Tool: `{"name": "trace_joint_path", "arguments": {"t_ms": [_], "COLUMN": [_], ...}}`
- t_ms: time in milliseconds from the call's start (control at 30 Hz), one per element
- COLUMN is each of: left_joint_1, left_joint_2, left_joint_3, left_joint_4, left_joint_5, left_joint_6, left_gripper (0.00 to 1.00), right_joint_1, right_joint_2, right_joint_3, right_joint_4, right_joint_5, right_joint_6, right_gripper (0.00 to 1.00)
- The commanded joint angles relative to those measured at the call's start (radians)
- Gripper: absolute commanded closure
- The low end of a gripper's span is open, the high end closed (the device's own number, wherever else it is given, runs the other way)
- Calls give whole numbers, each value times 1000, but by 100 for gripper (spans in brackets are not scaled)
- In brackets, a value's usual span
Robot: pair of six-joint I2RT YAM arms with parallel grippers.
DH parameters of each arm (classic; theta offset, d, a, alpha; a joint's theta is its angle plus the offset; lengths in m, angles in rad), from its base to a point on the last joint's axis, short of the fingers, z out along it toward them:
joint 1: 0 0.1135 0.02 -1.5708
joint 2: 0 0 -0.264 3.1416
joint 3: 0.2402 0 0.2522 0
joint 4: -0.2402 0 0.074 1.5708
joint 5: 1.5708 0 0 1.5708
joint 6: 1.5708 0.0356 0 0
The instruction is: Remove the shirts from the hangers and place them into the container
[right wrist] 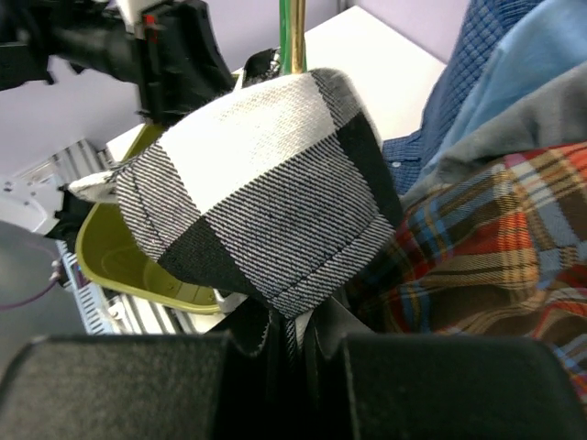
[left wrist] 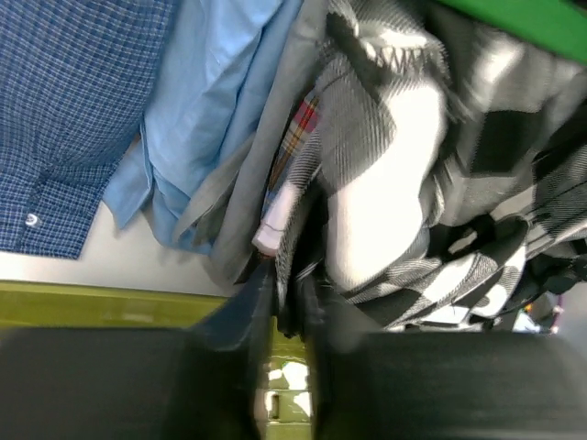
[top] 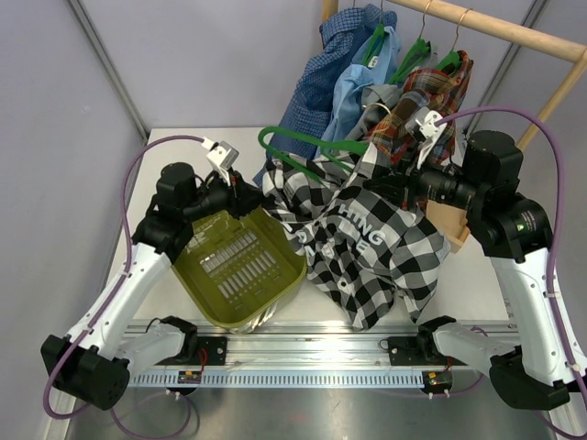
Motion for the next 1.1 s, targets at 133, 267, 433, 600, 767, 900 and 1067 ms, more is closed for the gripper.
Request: {"name": "trace_joint_path", "arguments": {"t_ms": [133,267,433,600,767,900,1067], "left_joint_1": [26,26,23,-72,-305,-366,-415], "left_joint_2": [-214,-276,-212,-123,10,81,155], "left_joint_3": [60,140,258,303,370,401,454], "left_joint_4": [-70,-165,-291,-304,-391,-394,-426], "left_joint_5": [-135,-171,54,112,-11,-107,-198], "left_joint_6": [226,399,521,562,653,696,747], "left_gripper": [18,1,1,1,6,9,50], "right_joint_1": [-13,-15,-15,-13,10,42,54], "right_joint_2": [4,69,115,184,230,230,208], "right_joint_3": [73,134,162,243,297,288,251], "right_joint_4": [40,-163,-378,-571,-636,-673,-674], "right_joint_5": [130,-32,-127,-203,-249,-249,-253], "right_joint_6": [-226,-483,-813,-1026,-1072,-1104,-1109], "right_gripper": [100,100,100,100,100,100,100]}}
